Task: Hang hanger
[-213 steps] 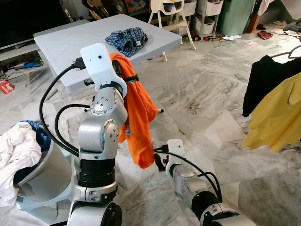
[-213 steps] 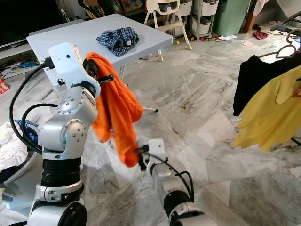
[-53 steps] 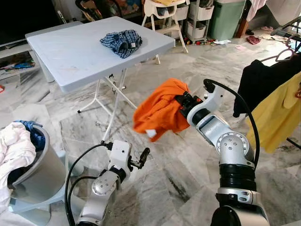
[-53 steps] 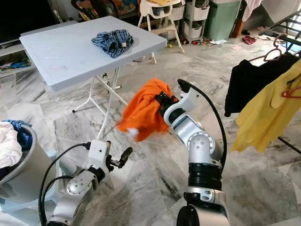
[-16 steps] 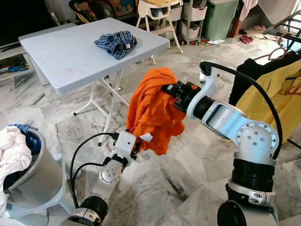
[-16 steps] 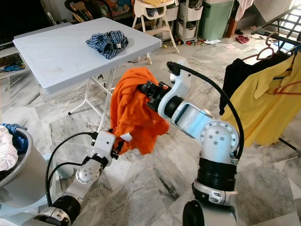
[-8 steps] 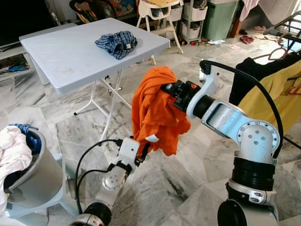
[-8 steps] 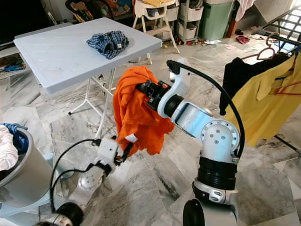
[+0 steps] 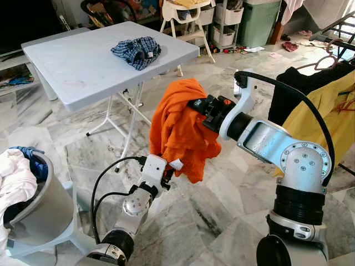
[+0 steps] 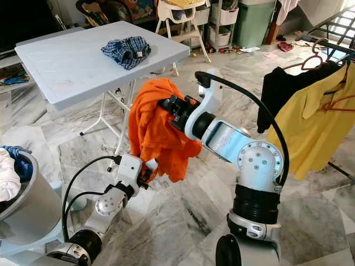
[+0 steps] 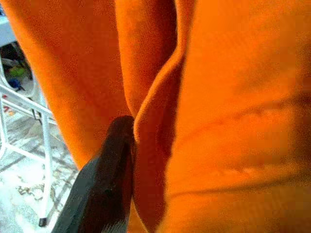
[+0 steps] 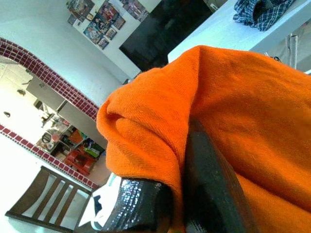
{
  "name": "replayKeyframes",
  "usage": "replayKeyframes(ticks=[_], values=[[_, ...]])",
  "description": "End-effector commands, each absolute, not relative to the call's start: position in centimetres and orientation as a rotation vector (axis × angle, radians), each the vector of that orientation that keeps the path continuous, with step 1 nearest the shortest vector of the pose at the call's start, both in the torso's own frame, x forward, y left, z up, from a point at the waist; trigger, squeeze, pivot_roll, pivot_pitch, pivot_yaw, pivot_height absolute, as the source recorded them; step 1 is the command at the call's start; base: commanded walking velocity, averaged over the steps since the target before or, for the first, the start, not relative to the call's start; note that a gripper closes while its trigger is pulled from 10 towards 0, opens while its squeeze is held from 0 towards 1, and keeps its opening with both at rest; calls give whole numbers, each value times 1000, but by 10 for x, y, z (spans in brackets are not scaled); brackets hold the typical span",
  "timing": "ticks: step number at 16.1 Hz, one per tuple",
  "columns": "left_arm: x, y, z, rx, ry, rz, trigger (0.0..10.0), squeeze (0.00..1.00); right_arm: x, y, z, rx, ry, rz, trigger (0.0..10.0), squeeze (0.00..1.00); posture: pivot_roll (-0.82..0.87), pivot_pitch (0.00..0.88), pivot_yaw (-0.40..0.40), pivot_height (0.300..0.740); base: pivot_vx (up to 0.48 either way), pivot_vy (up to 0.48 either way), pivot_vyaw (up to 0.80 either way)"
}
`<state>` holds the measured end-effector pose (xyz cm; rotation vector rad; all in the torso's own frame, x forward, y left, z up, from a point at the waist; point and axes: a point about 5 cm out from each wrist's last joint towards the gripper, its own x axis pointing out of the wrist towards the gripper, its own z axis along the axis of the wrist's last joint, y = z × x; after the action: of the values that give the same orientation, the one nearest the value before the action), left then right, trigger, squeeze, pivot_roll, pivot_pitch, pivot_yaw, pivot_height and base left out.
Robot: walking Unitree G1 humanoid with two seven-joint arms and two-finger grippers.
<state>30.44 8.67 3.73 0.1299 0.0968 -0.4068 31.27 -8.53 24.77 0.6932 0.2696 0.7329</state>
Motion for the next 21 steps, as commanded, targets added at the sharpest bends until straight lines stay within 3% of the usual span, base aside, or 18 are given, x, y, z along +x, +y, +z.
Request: replayKeyframes(ticks=[1, 16, 21], values=[[306, 89, 38, 129, 95, -404, 0, 0, 309, -84, 257, 678, 234, 759, 0, 0, -233, 0, 60, 740, 0, 0, 0], [305, 96, 49, 105, -8, -415, 0, 0, 321, -86, 223, 683, 326, 635, 0, 0, -179, 0, 52, 740, 0, 0, 0], [282, 108, 32, 151, 78, -500, 0, 0, 330, -94, 190, 613, 376, 462, 0, 0, -132, 0, 57, 740, 0, 0, 0]])
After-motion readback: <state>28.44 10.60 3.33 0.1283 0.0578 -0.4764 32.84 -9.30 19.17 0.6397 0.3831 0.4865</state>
